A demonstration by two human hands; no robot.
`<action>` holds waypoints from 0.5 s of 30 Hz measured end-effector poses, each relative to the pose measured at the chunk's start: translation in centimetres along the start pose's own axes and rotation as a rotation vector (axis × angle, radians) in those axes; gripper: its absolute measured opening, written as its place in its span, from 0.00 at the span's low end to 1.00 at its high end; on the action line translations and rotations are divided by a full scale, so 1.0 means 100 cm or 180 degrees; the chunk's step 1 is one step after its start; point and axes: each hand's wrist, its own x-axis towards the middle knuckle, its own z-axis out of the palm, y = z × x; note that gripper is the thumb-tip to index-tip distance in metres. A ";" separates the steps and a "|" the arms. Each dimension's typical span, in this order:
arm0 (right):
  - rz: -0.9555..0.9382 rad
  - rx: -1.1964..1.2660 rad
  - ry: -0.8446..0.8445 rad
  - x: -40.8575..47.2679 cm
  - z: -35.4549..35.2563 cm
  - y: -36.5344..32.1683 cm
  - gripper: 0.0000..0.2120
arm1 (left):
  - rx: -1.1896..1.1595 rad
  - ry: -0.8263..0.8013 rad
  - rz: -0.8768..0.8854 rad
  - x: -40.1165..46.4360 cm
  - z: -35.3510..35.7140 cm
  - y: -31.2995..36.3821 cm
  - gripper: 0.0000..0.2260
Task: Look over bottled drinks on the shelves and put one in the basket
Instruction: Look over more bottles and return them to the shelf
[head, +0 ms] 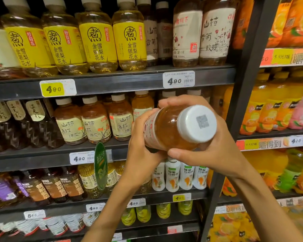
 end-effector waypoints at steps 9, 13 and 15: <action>0.0084 0.0537 -0.0117 0.012 -0.008 -0.003 0.34 | -0.0050 -0.0542 -0.0031 -0.002 -0.010 0.010 0.36; 0.0422 0.1130 -0.0250 0.023 -0.017 0.004 0.36 | -0.0358 -0.1118 -0.0361 -0.004 -0.012 0.012 0.39; 0.0579 0.1396 -0.0171 0.025 -0.017 0.009 0.36 | -0.0602 -0.1244 -0.0592 -0.005 -0.011 0.010 0.42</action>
